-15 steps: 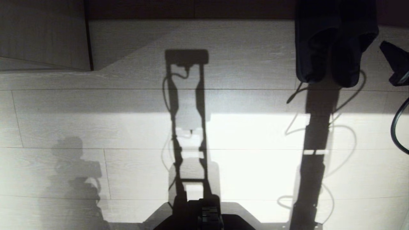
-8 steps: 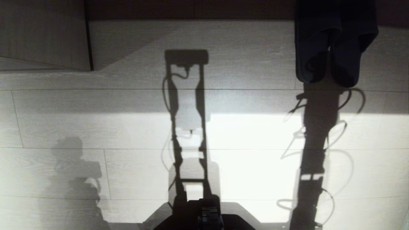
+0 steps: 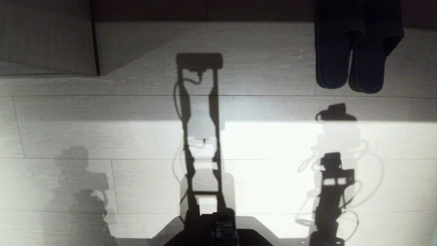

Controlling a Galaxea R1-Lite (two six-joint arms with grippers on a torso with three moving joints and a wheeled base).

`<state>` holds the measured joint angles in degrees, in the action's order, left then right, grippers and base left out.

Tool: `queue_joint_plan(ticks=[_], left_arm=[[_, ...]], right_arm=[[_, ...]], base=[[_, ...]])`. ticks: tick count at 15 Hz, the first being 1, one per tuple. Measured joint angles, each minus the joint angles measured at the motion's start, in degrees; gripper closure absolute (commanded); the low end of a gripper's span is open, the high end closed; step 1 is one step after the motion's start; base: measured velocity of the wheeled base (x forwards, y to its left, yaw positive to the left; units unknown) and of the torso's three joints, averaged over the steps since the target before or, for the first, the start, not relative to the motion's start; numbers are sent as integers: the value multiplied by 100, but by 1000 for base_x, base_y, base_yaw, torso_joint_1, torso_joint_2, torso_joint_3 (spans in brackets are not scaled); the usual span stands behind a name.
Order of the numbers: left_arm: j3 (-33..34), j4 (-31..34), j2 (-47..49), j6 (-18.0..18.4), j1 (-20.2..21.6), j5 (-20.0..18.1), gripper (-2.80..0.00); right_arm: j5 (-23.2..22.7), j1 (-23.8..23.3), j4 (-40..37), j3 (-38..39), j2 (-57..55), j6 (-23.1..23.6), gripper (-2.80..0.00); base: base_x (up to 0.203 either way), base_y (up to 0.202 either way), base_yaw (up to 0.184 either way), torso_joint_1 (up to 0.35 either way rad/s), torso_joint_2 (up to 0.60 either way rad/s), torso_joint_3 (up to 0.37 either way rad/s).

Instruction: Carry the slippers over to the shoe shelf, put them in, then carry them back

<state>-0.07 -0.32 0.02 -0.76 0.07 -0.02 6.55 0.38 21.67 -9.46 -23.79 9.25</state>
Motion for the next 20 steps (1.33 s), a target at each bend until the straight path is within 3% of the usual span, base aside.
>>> queue_joint_plan(ticks=[5,9,13,20], left_arm=[[0,-1,0,-1,0,2,0],[-2,-1,0,1,0,2,0],[-2,2,0,-1,0,2,0],[-2,-1,0,5,0,2,0]], right_arm=[[-511,22,-1126,842,1690,-121,0],[-660,20,-2272,928,2262,-663,0],[-633,22,-2169,942,2384,-908,0],[-630,22,-2160,946,2408,-925,0]], base=[[0,0,0,0,0,0],[0,0,0,0,0,0],[0,0,0,0,0,0],[0,0,0,0,0,0]])
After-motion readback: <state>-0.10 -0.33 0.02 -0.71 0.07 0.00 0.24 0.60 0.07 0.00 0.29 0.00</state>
